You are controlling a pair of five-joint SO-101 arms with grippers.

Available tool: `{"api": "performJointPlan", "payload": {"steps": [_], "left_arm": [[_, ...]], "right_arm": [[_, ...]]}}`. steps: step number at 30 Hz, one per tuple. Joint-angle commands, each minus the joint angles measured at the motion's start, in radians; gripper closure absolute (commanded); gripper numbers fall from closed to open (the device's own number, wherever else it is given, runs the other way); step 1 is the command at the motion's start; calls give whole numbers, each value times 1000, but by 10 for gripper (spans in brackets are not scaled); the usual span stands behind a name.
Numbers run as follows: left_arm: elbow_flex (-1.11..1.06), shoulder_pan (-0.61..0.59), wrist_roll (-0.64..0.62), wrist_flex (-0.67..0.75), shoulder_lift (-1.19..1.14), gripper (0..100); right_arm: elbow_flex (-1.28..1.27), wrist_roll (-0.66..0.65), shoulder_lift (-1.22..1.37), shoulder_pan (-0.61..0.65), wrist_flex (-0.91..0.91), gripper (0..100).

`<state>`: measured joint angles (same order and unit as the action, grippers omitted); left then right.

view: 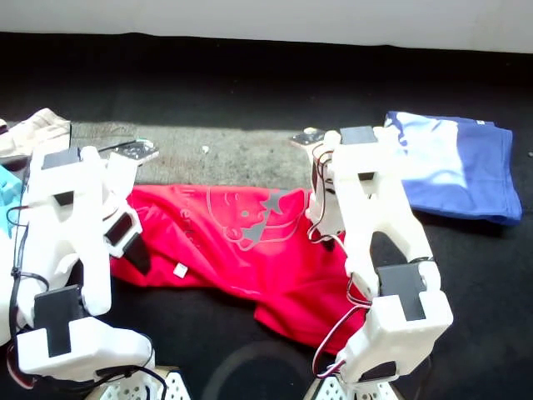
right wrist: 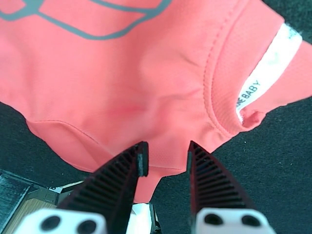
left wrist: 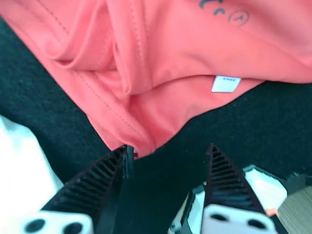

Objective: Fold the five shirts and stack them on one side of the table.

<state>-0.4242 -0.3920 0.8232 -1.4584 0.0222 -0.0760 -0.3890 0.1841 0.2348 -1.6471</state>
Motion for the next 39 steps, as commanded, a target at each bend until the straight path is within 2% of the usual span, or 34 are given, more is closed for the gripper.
{"api": "performJointPlan", "payload": {"steps": [1,10,17,22,24,27,30,36,39], "left_arm": [[-64,-41,40,149,44,759],[-139,-130,118,183,47,758],[19,-213,107,172,54,758],[101,-116,-55,71,45,758],[58,-64,-103,98,44,758],[-59,-47,-107,226,44,758],[-139,-87,-71,324,45,758],[-142,-179,-12,331,45,758],[-151,-217,58,331,44,758]], "right_arm": [[44,3,-8,8,-8,861],[44,3,-8,8,-8,861],[44,3,-8,8,-8,861],[44,3,-8,8,-8,861],[44,3,-8,8,-8,861],[44,3,-10,8,-10,861],[44,3,-10,8,-22,861],[44,3,-10,8,-22,861],[44,3,-10,8,-22,861]]}}
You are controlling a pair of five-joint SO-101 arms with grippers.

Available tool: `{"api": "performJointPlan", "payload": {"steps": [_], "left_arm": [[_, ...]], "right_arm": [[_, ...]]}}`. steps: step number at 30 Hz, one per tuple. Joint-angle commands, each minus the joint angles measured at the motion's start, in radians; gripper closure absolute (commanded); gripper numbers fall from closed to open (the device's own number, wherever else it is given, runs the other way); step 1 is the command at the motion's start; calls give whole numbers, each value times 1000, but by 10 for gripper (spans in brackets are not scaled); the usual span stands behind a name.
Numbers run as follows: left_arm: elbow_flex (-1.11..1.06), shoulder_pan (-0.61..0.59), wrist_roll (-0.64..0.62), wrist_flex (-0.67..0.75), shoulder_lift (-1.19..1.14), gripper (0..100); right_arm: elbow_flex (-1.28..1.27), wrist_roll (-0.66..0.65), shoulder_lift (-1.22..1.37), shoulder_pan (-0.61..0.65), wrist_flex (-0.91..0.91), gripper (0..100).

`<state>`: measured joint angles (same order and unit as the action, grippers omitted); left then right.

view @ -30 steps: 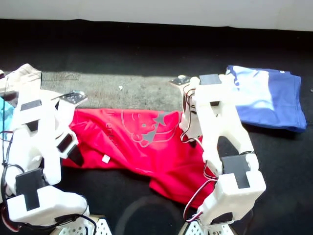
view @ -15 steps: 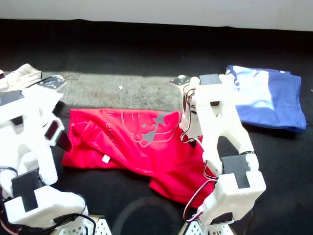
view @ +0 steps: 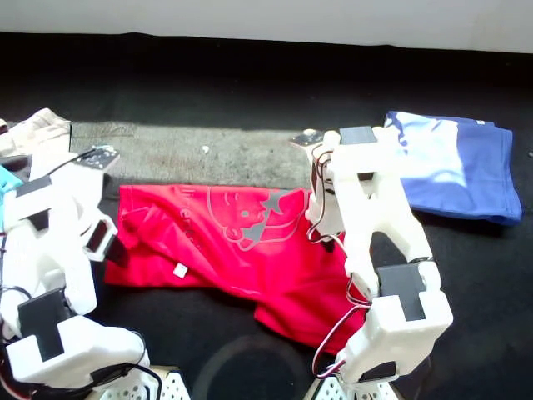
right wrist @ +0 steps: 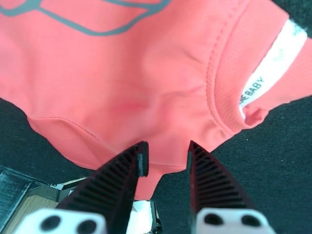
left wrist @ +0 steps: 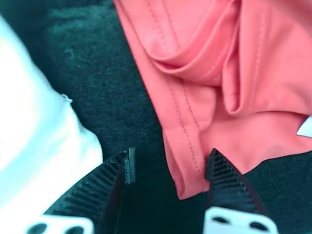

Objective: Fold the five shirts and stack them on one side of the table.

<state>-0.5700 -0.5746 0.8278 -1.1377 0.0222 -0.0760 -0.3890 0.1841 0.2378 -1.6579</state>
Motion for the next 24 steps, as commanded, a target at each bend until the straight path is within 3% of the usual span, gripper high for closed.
{"api": "performJointPlan", "payload": {"steps": [1,10,15,20,24], "left_arm": [[-15,-45,74,11,44,758],[-13,-61,100,5,56,758],[203,-33,-23,-114,58,758],[374,131,-195,-339,44,758],[335,300,-278,-362,33,758]], "right_arm": [[44,3,-10,4,-13,861],[45,3,-12,2,-39,861],[45,3,-12,4,-38,861],[45,3,-10,5,-31,861],[45,3,-10,5,-33,861]]}}
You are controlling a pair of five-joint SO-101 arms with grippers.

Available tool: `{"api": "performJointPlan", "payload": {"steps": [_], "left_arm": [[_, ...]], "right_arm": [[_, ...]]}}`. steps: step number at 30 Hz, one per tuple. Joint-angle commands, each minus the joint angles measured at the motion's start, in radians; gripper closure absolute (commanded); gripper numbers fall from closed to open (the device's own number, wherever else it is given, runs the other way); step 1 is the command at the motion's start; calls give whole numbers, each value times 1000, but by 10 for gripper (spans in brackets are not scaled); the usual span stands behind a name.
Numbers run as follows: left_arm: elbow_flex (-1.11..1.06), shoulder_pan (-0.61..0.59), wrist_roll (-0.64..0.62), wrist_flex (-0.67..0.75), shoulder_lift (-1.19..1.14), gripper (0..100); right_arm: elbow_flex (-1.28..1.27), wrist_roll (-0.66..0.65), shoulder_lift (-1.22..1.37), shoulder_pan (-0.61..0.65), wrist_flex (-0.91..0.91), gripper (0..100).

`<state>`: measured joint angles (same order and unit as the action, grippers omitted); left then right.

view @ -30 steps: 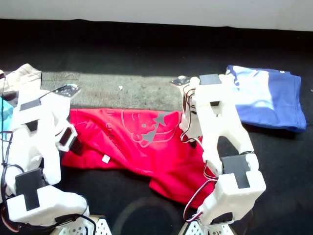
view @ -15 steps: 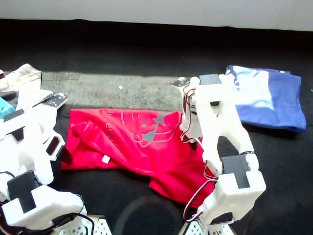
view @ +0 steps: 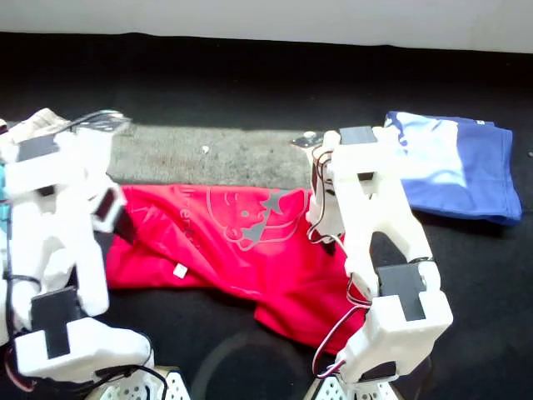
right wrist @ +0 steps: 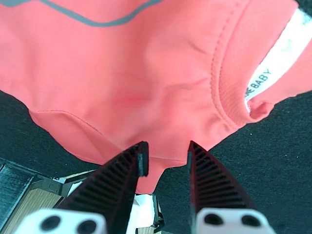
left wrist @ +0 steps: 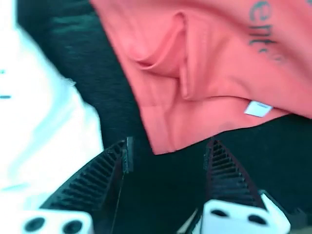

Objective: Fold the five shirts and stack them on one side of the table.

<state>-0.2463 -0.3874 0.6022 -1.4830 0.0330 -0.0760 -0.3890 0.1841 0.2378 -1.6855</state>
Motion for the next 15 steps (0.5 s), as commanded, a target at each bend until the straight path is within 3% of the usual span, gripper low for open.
{"api": "performJointPlan", "payload": {"steps": [1,10,15], "left_arm": [[-1,139,-72,0,7,758],[54,147,-141,77,-265,759],[151,122,-169,71,-288,759]], "right_arm": [[45,3,-10,5,-8,861],[45,3,-10,1,-10,861],[45,3,-10,1,-7,861]]}}
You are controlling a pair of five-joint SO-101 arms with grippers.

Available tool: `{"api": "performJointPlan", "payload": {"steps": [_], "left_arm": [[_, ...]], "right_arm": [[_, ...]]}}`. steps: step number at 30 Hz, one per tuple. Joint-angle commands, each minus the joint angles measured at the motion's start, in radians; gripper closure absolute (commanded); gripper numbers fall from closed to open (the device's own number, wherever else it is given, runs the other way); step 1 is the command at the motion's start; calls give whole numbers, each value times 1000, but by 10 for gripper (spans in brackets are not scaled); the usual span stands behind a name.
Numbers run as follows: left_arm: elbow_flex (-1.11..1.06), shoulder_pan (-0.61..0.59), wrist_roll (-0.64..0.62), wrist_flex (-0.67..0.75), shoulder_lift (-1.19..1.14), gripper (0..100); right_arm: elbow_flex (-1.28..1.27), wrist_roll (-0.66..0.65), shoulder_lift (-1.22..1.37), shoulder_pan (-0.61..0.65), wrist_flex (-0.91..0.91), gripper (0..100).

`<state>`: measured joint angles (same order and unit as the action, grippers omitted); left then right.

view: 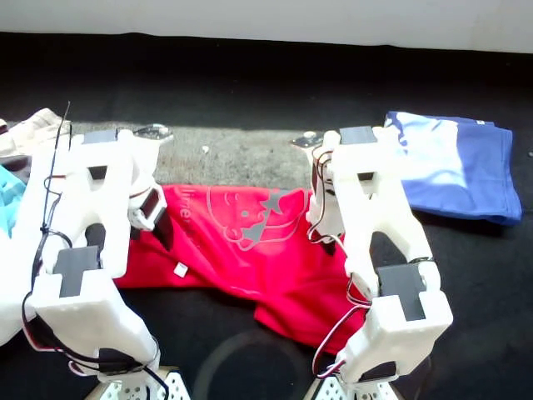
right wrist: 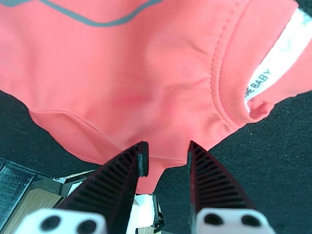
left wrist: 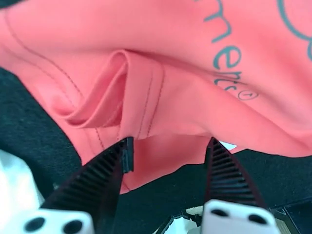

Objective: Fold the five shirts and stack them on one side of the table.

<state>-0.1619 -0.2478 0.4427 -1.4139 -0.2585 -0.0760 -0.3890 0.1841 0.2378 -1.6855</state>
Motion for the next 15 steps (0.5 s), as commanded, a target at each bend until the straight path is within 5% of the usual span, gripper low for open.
{"api": "performJointPlan", "payload": {"steps": [1,10,15], "left_arm": [[77,-19,-9,2,4,759],[41,-21,-8,11,-8,763],[38,-19,-6,11,-5,941]], "right_arm": [[45,3,-10,1,-7,861],[45,3,-10,1,-5,861],[45,3,-10,1,-5,861]]}}
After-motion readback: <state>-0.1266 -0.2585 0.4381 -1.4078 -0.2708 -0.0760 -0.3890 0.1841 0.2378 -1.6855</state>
